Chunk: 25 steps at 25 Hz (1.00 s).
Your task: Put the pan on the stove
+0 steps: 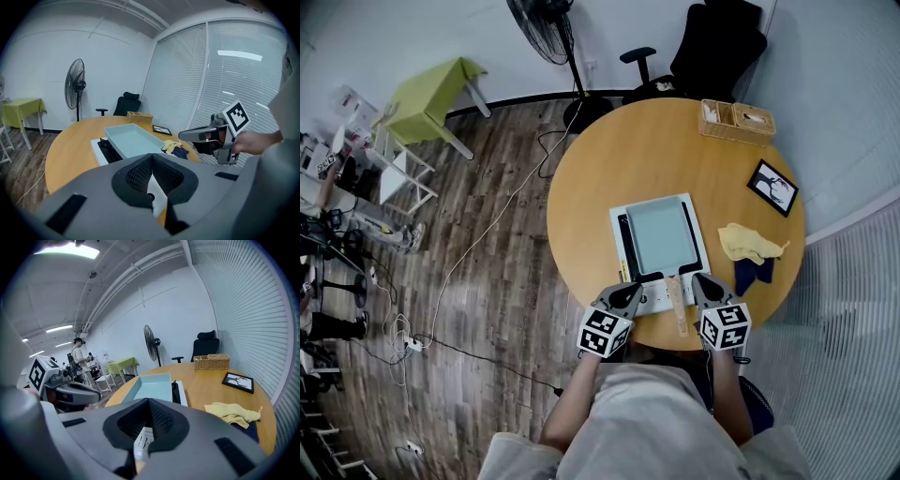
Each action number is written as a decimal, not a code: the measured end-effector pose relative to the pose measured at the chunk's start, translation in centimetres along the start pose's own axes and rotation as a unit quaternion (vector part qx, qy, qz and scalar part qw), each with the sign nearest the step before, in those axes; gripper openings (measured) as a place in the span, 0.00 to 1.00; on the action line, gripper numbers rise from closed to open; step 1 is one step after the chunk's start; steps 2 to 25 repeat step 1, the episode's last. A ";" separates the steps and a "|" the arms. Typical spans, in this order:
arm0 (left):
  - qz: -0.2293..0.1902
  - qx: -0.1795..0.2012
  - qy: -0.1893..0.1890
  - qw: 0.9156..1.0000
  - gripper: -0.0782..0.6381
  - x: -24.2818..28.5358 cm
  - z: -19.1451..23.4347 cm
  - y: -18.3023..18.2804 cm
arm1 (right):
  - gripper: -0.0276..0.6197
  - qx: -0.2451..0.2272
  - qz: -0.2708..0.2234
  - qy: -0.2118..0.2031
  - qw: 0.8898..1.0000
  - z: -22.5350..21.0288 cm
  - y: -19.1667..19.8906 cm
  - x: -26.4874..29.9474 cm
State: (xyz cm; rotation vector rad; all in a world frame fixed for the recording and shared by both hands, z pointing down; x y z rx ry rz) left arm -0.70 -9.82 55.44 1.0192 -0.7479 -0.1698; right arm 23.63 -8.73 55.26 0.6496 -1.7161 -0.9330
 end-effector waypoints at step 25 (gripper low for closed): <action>0.000 0.000 0.000 1.000 0.15 -0.1 0.0 0.0 | 0.08 0.000 -0.001 0.001 1.000 0.0 0.0 0.0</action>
Point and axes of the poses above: the fingertips, and each gripper's own axes: x forward along the fingers, z to its left, y out of its underside, the point moved 10 cm from there along -x, backward along the fingers, and after that the axes turned 5 degrees about y, right-handed, at the moved point
